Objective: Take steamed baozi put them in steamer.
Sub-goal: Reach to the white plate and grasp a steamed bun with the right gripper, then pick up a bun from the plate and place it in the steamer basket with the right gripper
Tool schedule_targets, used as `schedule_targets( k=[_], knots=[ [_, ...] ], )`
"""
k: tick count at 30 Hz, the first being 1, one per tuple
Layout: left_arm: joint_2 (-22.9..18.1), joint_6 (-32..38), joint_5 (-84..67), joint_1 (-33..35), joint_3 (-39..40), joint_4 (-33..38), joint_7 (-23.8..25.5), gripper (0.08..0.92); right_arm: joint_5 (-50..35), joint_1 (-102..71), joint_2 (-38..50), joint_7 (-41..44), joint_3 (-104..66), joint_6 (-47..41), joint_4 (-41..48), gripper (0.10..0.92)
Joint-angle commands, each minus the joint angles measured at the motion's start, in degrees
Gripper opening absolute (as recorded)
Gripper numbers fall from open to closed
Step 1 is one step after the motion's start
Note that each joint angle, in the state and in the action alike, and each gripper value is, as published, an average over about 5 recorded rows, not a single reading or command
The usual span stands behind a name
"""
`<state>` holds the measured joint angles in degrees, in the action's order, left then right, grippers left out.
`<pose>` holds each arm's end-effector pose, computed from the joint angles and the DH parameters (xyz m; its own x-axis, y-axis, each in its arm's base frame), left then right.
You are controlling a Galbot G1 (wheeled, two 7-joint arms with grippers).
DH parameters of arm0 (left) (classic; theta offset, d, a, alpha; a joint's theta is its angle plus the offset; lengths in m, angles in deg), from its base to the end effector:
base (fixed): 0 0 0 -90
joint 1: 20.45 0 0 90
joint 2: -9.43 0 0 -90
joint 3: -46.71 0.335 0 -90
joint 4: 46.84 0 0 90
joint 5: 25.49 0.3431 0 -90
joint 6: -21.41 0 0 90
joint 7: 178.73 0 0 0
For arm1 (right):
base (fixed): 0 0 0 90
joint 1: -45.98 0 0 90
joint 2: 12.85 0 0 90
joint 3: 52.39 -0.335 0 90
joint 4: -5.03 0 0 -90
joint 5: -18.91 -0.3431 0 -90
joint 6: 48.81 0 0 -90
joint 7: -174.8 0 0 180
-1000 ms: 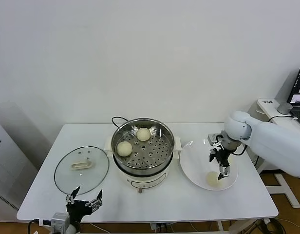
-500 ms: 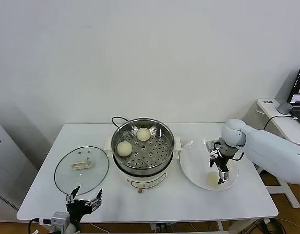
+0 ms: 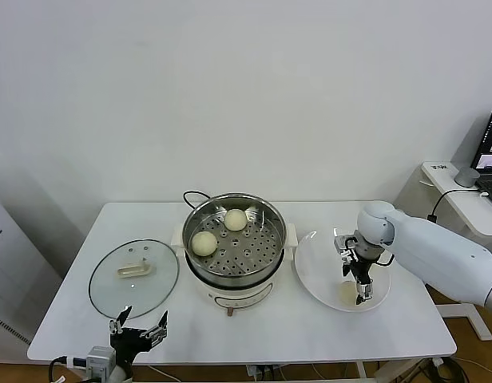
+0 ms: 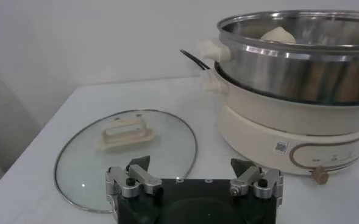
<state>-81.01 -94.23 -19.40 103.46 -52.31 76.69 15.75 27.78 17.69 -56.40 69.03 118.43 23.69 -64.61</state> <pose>0.1531 0.0437 -0.2786 -0.8867 0.0483 0.4598 0.0924 0.9930 0.0738 0.5026 -0.1105 -0.2123 0.0432 0.0069 0.9990 -0.9944 -0.0959 0.0436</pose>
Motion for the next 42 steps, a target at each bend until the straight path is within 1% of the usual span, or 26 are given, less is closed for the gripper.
schedule_targets(
  k=[1, 9, 14, 17, 21, 28, 33, 38, 42],
  knots=[
    [0.0, -0.1, 0.0, -0.1, 0.0, -0.2, 0.0, 0.823, 0.7, -0.6, -0.6, 0.3, -0.4, 0.2, 1.1, 0.823],
    [0.1, -0.2, 0.1, -0.5, 0.0, -0.5, 0.1, 0.823, 0.8, -1.0, -0.5, 0.8, -0.9, 0.2, 1.1, 0.817],
    [0.1, -0.2, 0.1, -0.6, 0.1, -0.6, 0.1, 0.823, 0.8, -1.1, -0.6, 0.9, -1.0, 0.2, 1.3, 0.733],
    [0.1, -0.1, 0.1, -0.6, 0.1, -0.7, 0.0, 0.823, 0.8, -1.1, -0.6, 1.0, -1.1, 0.2, 1.5, 0.696],
    [0.1, -0.1, 0.1, -0.6, 0.1, -0.8, 0.1, 0.823, 0.8, -1.2, -0.5, 1.0, -1.3, 0.1, 1.8, 0.656],
    [-0.1, -0.1, 0.2, -0.8, 0.3, -0.9, 0.0, 0.823, 0.5, -0.8, -0.5, 1.2, -1.9, 0.1, 2.1, 0.622],
    [-0.1, 0.0, 0.2, -0.7, 0.3, -0.8, 0.0, 0.823, 0.0, -0.3, -0.3, 1.2, -2.2, -0.1, 2.0, 0.542],
    [-0.1, 0.1, 0.3, -1.0, 0.3, -0.8, -0.1, 0.823, -2.1, 3.4, 0.6, 1.3, -1.0, -0.4, 1.1, 0.526],
    [-0.4, 0.2, 0.5, -1.6, 0.4, -0.7, -0.2, 0.823, -6.4, 12.4, 0.9, 1.7, 4.1, -0.8, 0.5, 0.526]
  ],
)
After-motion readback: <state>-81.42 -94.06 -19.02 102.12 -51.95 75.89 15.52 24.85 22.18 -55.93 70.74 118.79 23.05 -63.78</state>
